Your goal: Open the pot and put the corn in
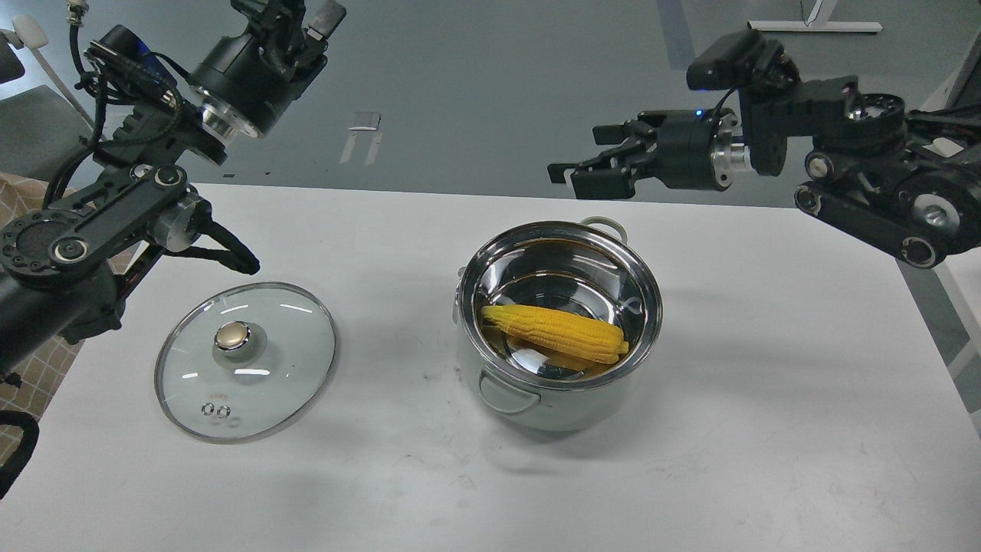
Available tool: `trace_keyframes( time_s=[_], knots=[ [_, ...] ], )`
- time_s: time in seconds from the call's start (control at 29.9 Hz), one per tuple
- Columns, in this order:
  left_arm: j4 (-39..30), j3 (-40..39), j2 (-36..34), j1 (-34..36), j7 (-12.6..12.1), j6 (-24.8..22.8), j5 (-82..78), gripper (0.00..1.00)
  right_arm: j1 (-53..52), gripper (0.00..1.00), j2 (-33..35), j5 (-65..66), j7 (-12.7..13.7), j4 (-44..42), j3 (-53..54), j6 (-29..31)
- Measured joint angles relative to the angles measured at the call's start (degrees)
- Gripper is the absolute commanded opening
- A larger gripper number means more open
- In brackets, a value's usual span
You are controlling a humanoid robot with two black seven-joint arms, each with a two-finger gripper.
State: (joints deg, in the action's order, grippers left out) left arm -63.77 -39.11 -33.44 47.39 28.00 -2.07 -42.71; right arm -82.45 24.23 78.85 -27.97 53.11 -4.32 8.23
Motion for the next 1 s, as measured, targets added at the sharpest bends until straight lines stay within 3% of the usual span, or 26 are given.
trace_keyframes(
  time_s=[0.17,0.37,0.57,0.77,1.0],
  knots=[
    [2.59,-1.32,2.43,-0.07,0.00,0.33,0.58,0.98,3.50,1.00,-0.58,-12.44,-0.02,-6.03,9.21,-0.52],
    [7.24,-1.91,4.54,-0.12,-0.70,-1.19,2.78,0.98,12.67,1.00,-4.88,-24.34,-0.03,-13.69,21.17,-6.45],
    [16.02,-2.38,8.10,0.18,-4.96,-10.68,12.67,0.98,20.36,1.00,-9.60,-36.63,-0.03,-18.51,30.86,-7.24],
    [25.77,-2.91,13.47,0.13,-5.31,-22.51,18.18,0.98,26.50,1.00,-9.91,-49.33,-0.03,-17.21,37.28,-3.51],
    [28.59,-3.73,15.35,-1.16,-5.41,-25.90,22.77,0.98,31.94,1.00,-10.11,-57.90,-0.03,-15.15,46.45,3.12]
  ],
)
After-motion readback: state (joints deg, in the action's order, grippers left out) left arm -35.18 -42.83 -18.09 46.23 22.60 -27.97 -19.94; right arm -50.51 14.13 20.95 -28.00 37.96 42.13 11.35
